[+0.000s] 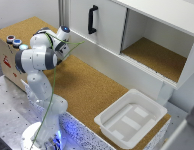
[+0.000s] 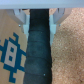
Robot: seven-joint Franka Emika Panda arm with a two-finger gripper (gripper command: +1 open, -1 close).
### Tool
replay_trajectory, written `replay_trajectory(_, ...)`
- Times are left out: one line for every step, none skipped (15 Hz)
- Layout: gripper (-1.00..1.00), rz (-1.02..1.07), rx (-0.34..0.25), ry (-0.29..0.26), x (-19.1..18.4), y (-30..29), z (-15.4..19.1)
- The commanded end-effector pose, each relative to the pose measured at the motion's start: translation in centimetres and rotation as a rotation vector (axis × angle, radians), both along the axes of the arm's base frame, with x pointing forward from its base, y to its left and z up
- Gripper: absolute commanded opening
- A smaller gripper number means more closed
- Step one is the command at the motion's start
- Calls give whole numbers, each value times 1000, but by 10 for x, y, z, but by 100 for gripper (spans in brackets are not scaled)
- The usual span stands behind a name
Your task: Pull the drawer
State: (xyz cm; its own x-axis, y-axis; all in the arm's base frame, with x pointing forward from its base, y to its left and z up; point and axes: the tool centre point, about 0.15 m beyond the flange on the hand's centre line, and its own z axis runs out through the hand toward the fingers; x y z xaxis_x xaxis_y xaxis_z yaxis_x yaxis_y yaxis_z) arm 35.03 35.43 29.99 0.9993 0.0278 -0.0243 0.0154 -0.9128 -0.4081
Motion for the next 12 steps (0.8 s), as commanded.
replay_trajectory(-100, -67, 21, 13, -4, -43, -29)
replay_trajectory(-100, -79, 20, 11, -5, -50, -30)
replay_trajectory(-100, -88, 24, 16, -5, -57, -31)
replay_trajectory(-100, -98, 27, 14, -5, -64, -32)
replay_trajectory(-100, -104, 24, 18, -5, -71, -33)
replay_trajectory(-100, -104, 24, 18, -5, -78, -34)
replay_trajectory(-100, -107, 21, 21, -5, -84, -35)
replay_trajectory(-100, -110, 12, 15, -7, -92, -36)
replay_trajectory(-100, -110, 5, 14, -7, -98, -36)
replay_trajectory(-100, -111, 5, 18, -6, -106, -37)
replay_trajectory(-100, -118, 0, 16, -6, -114, -37)
replay_trajectory(-100, -123, -7, 14, -5, -123, -38)
